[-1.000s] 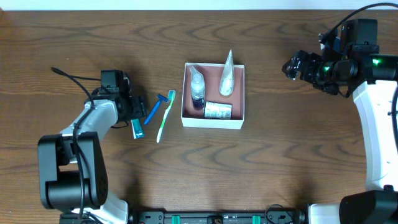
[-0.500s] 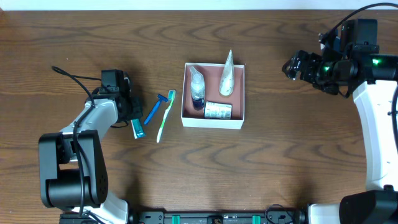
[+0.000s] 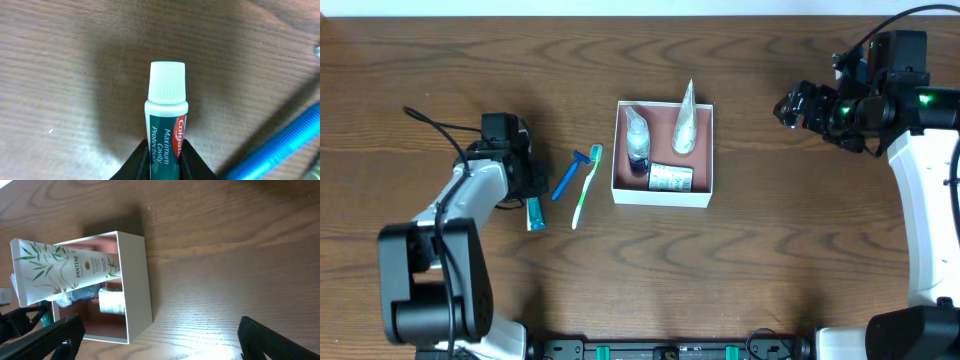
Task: Pack container
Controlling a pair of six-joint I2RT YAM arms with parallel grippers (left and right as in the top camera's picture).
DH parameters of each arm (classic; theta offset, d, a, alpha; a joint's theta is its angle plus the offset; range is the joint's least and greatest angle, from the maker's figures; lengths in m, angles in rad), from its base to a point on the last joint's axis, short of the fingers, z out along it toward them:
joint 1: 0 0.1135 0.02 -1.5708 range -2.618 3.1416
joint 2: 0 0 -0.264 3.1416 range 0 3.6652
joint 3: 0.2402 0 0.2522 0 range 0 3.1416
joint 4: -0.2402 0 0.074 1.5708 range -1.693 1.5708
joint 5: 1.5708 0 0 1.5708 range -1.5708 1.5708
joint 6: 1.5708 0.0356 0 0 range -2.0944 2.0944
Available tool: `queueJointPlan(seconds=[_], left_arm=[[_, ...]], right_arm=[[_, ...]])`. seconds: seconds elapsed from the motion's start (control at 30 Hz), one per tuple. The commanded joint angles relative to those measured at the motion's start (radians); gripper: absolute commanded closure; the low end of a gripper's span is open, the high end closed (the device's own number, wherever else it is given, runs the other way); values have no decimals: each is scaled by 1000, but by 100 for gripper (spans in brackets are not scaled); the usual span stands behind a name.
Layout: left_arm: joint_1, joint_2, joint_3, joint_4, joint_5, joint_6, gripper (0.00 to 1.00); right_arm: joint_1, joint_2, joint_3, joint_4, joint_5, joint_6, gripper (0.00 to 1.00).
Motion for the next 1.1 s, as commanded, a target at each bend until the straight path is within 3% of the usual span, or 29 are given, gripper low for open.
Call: queueJointPlan(seconds=[0.0, 0.23, 0.53, 0.83, 1.07], left_arm=[[5, -109, 45, -46, -5, 24, 85], [-57, -341, 154, -212, 83, 47, 85], [-332, -554, 157, -229, 121, 212, 87], [-582, -441, 151, -112, 120, 616, 88], [-652, -266, 151, 57, 120, 790, 88]], right_arm=[[-6, -2, 7, 0, -11, 13, 1], [-6, -2, 7, 0, -11, 13, 1], [-6, -2, 7, 0, -11, 13, 1], [-6, -2, 7, 0, -11, 13, 1], [-6, -2, 7, 0, -11, 13, 1]])
